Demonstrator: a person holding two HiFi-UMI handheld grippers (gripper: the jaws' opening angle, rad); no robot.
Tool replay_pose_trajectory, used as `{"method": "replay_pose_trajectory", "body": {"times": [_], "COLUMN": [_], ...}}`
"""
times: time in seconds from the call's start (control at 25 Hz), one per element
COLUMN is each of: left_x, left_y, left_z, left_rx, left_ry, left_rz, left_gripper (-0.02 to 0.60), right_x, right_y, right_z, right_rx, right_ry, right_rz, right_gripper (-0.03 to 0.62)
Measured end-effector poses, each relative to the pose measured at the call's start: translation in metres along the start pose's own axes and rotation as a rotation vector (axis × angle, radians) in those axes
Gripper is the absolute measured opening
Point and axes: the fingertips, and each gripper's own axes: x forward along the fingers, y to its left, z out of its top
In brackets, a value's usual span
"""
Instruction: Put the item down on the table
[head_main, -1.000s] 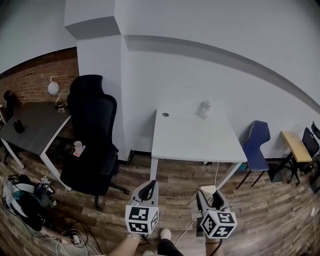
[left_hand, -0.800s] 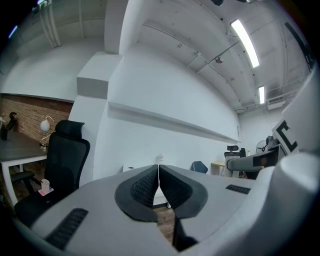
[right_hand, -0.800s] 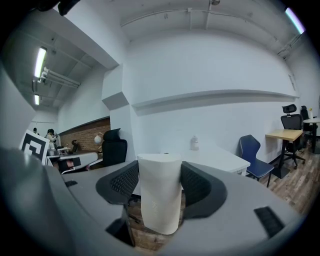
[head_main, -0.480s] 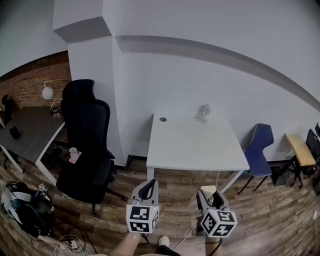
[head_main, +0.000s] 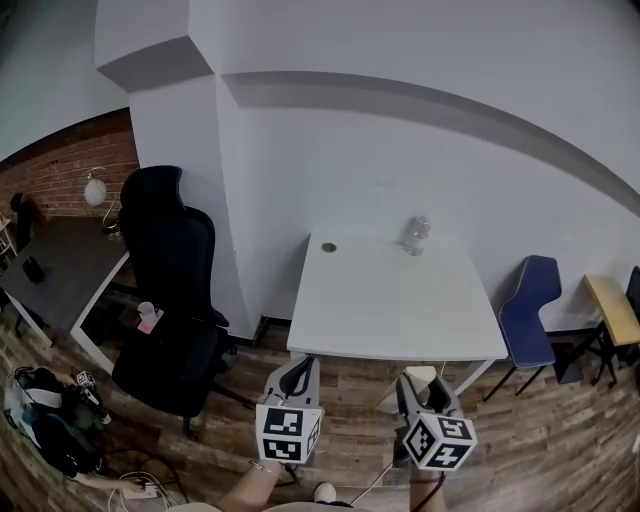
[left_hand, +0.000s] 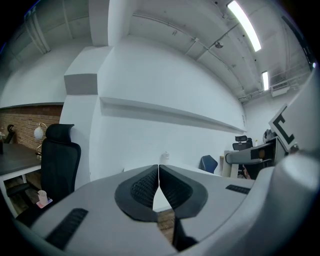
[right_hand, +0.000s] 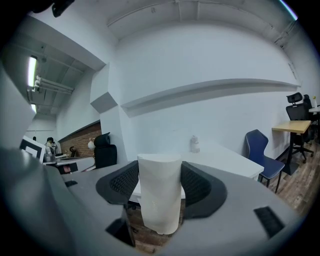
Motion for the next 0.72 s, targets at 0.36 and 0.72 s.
{"method": "replay_pose_trajectory", "body": {"times": [0.36, 0.72], "left_x": [0.048, 0.079], "left_y": [-0.006, -0.008], "left_z": [0.003, -0.006], "left_rx": [-0.027, -0.002], "left_ry": [0.008, 0.061], "left_rz": [0.034, 0.063], "left_gripper": [0.021, 0.021], "right_x": [0.040, 0.068], "right_y": [-0.031, -0.066], "right_z": [0.020, 0.017], "right_rx": [-0.029, 0.007], "right_ry": [0.009, 0.031], "right_rz": [0.027, 0.034], "right_gripper": [0.285, 0.285]}}
